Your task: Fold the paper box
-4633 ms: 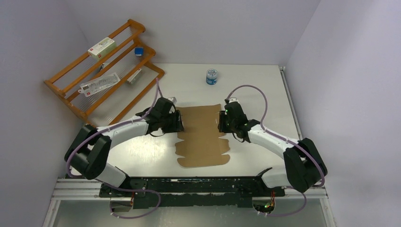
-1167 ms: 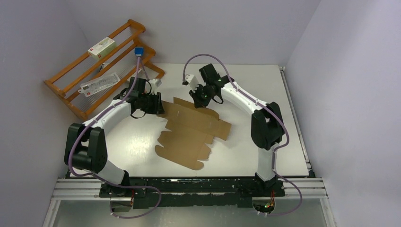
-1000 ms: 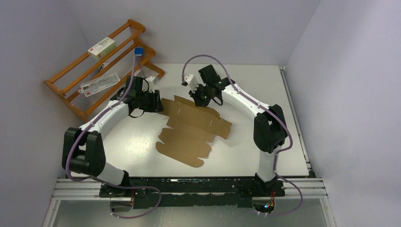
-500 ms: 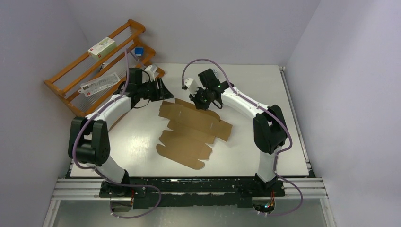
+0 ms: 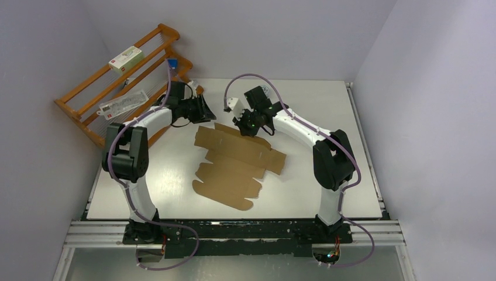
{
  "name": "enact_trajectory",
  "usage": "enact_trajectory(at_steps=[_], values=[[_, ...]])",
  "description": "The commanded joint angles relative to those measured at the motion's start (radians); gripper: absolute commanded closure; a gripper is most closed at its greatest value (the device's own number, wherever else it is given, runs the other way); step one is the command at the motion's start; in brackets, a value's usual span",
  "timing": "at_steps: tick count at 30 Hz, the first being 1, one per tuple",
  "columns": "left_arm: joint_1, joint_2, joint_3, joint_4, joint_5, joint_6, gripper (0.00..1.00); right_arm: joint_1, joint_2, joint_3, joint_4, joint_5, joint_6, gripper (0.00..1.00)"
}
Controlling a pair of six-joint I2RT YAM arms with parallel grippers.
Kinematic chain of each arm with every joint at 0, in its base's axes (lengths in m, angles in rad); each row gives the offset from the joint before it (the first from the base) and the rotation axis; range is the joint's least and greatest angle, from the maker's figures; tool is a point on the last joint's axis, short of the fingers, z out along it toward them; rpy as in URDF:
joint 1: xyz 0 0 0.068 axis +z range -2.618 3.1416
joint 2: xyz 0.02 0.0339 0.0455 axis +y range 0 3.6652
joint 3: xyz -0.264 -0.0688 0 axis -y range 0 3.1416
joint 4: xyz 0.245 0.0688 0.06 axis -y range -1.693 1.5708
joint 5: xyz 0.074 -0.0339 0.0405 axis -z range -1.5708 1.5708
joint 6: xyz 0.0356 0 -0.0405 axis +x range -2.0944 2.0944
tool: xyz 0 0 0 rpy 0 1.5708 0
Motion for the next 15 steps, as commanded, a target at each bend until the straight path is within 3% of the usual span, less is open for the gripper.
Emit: enact_trajectory(at_steps=[1, 5, 15], values=[[-0.016, 0.031, -0.010, -0.021, 0.010, -0.028, 0.58, 0.008, -0.035, -0.015, 0.038, -0.002, 0.003, 1.00], [-0.040, 0.064, 0.009, -0.076, 0.015, -0.004, 0.60, 0.007, -0.040, -0.029, 0.057, 0.018, 0.010, 1.00], [-0.100, -0.033, 0.002, -0.136, -0.036, 0.041, 0.66, 0.008, -0.036, -0.044, 0.091, 0.070, 0.032, 1.00]])
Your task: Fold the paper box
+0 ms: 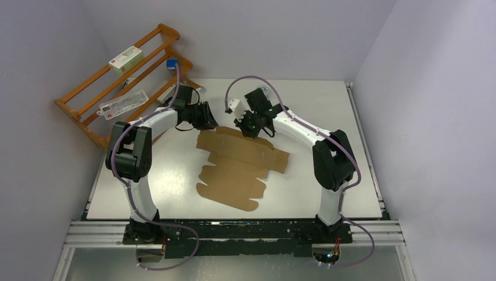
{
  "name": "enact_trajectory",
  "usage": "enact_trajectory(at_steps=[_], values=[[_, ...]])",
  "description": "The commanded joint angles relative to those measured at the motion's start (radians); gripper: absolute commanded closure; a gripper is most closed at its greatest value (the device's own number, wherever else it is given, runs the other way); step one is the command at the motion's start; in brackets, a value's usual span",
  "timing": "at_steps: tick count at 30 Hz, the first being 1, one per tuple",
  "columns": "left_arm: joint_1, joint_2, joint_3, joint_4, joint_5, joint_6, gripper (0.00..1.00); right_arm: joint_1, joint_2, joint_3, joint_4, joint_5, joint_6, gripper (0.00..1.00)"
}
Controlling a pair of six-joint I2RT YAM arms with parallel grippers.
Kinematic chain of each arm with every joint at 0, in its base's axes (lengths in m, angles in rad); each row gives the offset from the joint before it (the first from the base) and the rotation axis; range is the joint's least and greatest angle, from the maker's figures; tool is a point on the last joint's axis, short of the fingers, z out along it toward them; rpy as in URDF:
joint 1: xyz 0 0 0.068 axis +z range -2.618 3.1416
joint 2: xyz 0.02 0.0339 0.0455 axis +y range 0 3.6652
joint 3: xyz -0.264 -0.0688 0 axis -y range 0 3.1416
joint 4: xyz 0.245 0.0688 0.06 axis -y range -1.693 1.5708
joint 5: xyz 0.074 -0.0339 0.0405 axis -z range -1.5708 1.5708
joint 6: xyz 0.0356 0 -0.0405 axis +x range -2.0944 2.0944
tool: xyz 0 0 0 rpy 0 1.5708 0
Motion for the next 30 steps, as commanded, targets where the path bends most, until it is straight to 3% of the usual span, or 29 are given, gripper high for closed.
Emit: enact_trajectory(at_steps=[1, 10, 17, 23, 30], values=[[-0.053, -0.083, 0.006, -0.060, -0.012, 0.030, 0.66, 0.006, -0.030, -0.012, 0.066, 0.034, 0.020, 1.00], [-0.071, -0.107, 0.022, -0.069, 0.014, 0.013, 0.66, 0.007, -0.021, -0.023, 0.083, 0.075, 0.037, 1.00], [-0.080, -0.142, -0.069, -0.048, -0.013, 0.006, 0.66, 0.016, -0.056, -0.064, 0.121, 0.084, 0.034, 0.97], [-0.080, -0.174, -0.077, -0.076, -0.036, 0.035, 0.66, 0.048, -0.102, -0.109, 0.160, 0.177, -0.004, 0.94], [-0.057, -0.236, -0.099, -0.129, -0.089, 0.092, 0.66, 0.110, -0.181, -0.212, 0.226, 0.255, -0.205, 0.93]])
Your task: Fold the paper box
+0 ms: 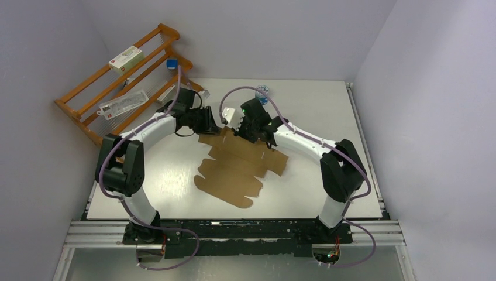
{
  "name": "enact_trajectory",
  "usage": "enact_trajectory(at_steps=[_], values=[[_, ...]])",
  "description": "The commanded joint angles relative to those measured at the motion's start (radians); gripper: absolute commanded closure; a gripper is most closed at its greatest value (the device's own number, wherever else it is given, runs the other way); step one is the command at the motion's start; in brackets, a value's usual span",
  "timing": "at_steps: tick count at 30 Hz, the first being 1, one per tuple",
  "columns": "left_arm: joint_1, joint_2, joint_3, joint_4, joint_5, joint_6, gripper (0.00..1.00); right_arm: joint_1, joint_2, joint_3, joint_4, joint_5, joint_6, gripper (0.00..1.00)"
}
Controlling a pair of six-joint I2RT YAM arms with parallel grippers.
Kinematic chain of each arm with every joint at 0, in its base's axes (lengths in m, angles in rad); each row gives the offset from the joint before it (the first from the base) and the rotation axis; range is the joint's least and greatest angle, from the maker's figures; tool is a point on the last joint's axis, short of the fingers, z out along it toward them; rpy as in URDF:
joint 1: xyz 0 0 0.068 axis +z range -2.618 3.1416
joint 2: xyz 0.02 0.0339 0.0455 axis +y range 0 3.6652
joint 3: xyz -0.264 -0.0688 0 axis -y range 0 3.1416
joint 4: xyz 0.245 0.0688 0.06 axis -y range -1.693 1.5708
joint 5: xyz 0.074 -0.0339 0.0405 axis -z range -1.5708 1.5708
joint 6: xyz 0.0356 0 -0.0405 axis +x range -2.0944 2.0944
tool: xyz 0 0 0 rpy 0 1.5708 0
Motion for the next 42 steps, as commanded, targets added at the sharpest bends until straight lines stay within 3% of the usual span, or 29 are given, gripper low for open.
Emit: enact_trajectory(at_steps=[1, 14, 19, 42], values=[[0.025, -0.072, -0.009, -0.053, -0.041, 0.062, 0.66, 0.034, -0.079, -0.075, 0.093, 0.060, -0.155, 0.93], [0.117, -0.206, -0.019, -0.127, -0.127, 0.215, 0.58, 0.105, -0.136, -0.138, 0.173, 0.169, -0.407, 0.95], [0.121, -0.210, -0.051, -0.139, -0.095, 0.248, 0.56, 0.143, -0.145, -0.158, 0.199, 0.219, -0.460, 0.96], [0.115, -0.050, 0.079, -0.210, -0.108, 0.431, 0.45, 0.196, -0.151, -0.211, 0.235, 0.283, -0.504, 0.98]])
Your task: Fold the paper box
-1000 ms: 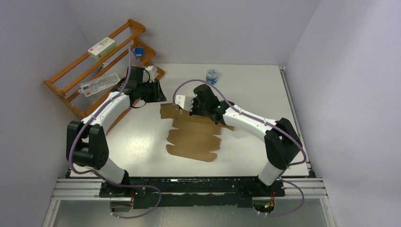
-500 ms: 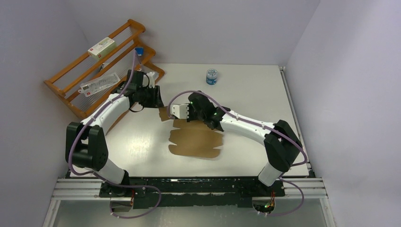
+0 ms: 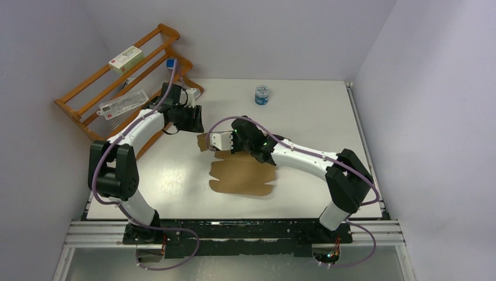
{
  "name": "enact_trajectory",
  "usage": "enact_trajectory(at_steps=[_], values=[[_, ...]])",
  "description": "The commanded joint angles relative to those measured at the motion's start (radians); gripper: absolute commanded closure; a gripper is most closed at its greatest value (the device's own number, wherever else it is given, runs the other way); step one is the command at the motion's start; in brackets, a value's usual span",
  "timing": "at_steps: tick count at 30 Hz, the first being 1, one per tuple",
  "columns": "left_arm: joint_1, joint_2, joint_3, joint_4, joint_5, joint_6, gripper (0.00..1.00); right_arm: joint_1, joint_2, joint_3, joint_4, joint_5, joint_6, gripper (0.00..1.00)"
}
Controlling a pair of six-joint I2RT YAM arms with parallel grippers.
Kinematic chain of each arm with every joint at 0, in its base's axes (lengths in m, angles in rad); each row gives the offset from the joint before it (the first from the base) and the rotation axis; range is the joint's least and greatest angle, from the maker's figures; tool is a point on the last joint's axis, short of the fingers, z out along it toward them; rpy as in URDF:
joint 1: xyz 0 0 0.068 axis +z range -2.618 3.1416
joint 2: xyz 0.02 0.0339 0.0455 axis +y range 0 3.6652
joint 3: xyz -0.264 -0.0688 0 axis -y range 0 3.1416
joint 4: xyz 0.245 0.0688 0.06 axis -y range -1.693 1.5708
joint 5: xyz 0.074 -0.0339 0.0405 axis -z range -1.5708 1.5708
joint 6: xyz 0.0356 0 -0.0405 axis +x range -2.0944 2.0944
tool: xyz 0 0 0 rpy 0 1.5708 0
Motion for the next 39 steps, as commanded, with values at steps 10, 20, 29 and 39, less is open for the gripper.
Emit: enact_trajectory(at_steps=[10, 20, 29, 39], values=[[-0.006, 0.021, -0.032, 0.040, 0.085, 0.150, 0.45, 0.008, -0.050, -0.052, 0.066, 0.000, -0.016, 1.00], [-0.052, 0.075, -0.018, 0.008, 0.073, 0.173, 0.64, 0.007, -0.063, -0.082, 0.104, 0.010, -0.014, 1.00], [-0.137, -0.054, -0.069, 0.064, -0.028, 0.082, 0.84, 0.009, -0.084, -0.154, 0.211, 0.044, -0.035, 1.00], [-0.265, -0.257, -0.214, 0.255, -0.188, -0.178, 0.88, 0.010, -0.104, -0.221, 0.314, 0.100, -0.063, 1.00]])
